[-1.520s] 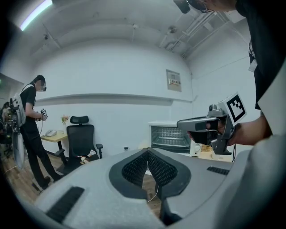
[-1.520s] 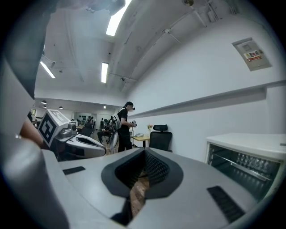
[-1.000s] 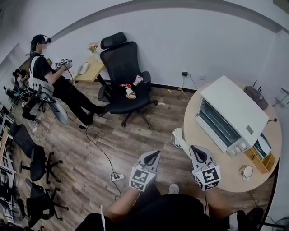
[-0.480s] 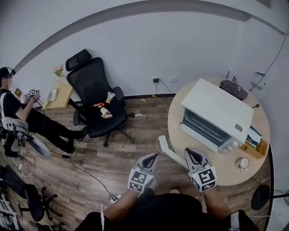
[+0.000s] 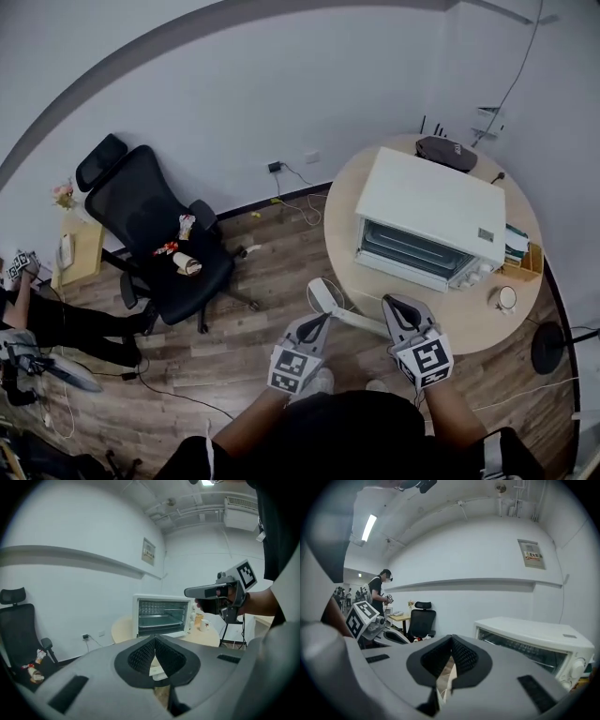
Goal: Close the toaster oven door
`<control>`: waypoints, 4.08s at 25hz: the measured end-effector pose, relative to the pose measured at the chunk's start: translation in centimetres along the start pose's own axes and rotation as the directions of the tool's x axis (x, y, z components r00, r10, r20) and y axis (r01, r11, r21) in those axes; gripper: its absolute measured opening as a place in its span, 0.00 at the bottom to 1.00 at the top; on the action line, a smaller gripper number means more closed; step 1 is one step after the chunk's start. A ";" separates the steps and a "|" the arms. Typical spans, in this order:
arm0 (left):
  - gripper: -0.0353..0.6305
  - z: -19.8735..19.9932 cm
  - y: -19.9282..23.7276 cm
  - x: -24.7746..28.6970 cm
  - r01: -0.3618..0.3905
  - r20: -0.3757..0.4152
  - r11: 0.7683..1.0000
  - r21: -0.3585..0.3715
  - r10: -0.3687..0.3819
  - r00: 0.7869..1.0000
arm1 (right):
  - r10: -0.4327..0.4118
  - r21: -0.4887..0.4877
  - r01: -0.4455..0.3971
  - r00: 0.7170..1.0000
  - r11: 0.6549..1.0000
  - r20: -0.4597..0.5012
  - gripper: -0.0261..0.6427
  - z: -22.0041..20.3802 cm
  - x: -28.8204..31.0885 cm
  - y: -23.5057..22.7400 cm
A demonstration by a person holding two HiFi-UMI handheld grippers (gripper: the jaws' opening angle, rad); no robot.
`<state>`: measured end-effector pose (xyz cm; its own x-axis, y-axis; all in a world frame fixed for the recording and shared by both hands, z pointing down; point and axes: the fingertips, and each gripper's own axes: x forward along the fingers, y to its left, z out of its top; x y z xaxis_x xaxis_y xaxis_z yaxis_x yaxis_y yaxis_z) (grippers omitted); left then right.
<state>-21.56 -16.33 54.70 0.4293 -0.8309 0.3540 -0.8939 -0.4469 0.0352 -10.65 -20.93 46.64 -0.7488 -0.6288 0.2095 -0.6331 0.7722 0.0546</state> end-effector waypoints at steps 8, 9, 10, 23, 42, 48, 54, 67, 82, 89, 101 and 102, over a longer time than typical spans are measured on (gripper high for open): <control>0.06 -2.2 1.0 1.6 0.106 -0.072 0.986 0.126 -0.097 0.993 | -0.129 0.037 0.130 0.991 0.991 -0.030 0.03 -0.8 -0.5 -0.7; 0.06 -2.7 1.0 2.0 0.112 -0.085 0.982 0.154 -0.100 0.991 | -0.134 0.043 0.135 0.990 0.990 -0.040 0.03 -1.2 -0.5 -0.7; 0.06 -3.3 1.0 2.3 0.117 -0.097 0.977 0.179 -0.101 0.990 | -0.139 0.050 0.141 0.989 0.989 -0.049 0.03 -1.7 -0.7 -0.6; 0.22 -9.4 0.3 6.5 0.292 -0.350 0.757 0.585 -0.089 0.932 | -0.194 0.109 0.204 0.976 0.973 -0.097 0.03 -4.8 -1.9 -1.5; 0.20 -14.8 0.1 10.2 0.369 -0.409 0.301 0.879 0.081 0.909 | -0.195 0.165 0.215 0.972 0.963 -0.130 0.03 -7.0 -4.5 -1.9; 0.18 -14.9 -0.5 10.1 0.366 -0.406 0.280 0.887 0.098 0.909 | -0.205 0.164 0.223 0.971 0.961 -0.123 0.03 -6.9 -5.4 -2.6; 0.16 -14.8 -0.6 10.0 0.362 -0.411 0.300 0.882 0.119 0.904 | -0.204 0.165 0.222 0.972 0.961 -0.117 0.03 -6.7 -5.7 -3.0; 0.12 -10.4 -0.5 9.1 0.279 -0.327 0.306 0.910 0.117 0.938 | -0.157 0.139 0.168 0.984 0.976 -0.089 0.03 -5.0 -4.4 -2.4; 0.10 -1.9 0.6 10.3 0.164 -0.203 0.295 0.941 0.106 0.973 | -0.119 0.145 0.130 0.990 0.981 -0.081 0.03 -4.9 -3.5 -2.2; 0.10 1.8 1.3 11.9 0.116 -0.147 0.251 0.961 0.111 0.983 | -0.136 0.128 0.143 0.989 0.981 -0.062 0.03 -3.8 -3.8 -3.4; 0.11 5.6 2.4 14.8 0.093 -0.117 0.209 0.974 0.104 0.988 | -0.181 0.115 0.187 0.982 0.976 -0.060 0.03 -3.4 -4.9 -6.0; 0.12 5.8 2.4 15.0 0.094 -0.117 0.202 0.975 0.108 0.987 | -0.185 0.116 0.191 0.981 0.975 -0.061 0.03 -3.4 -5.0 -6.2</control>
<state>-16.53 -31.78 54.67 0.3122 -0.8297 0.4627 -0.0145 -0.4911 -0.8710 -2.31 -22.26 48.62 -0.6052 -0.7541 0.2549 -0.7831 0.6216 -0.0204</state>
